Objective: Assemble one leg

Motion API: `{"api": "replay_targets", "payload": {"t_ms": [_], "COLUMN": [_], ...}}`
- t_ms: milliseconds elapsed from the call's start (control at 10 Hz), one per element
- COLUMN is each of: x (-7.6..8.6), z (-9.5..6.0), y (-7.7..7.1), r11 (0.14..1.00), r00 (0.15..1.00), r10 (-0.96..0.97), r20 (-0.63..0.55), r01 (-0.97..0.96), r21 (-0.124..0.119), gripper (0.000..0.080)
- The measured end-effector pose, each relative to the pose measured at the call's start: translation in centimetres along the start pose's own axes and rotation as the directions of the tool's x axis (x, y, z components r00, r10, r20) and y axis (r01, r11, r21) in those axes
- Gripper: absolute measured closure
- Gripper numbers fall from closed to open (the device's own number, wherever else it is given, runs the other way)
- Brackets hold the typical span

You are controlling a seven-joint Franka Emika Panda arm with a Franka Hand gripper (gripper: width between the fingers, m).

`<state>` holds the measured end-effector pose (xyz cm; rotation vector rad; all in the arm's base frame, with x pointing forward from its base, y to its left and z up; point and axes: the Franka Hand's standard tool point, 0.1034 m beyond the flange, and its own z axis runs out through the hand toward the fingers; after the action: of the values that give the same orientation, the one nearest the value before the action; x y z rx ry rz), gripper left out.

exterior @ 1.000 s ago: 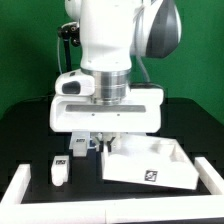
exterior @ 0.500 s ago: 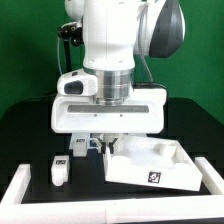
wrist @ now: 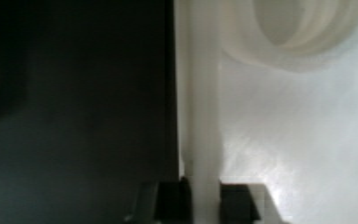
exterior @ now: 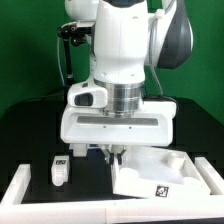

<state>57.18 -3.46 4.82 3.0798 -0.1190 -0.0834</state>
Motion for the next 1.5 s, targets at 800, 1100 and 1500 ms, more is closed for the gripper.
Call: {"api": "replay_targets", "payload": {"t_ms": [800,1100,1500], "x": [0.8,0.8,0.4], "z": [2.4,2.5,-0.1], "y": [-1.8,-1.8,0.3], "r11": [0.988,0.988,0.995], "r00": [1.0,1.0,1.0], "r10": [-0.019,-0.02,-0.004], "r20": [-0.018,-0.018,0.01], "r01": [0.016,0.017,0.005], "r21": [-0.156,-0.156,-0.103], "gripper": [0.073,0.0419,0.0154]}}
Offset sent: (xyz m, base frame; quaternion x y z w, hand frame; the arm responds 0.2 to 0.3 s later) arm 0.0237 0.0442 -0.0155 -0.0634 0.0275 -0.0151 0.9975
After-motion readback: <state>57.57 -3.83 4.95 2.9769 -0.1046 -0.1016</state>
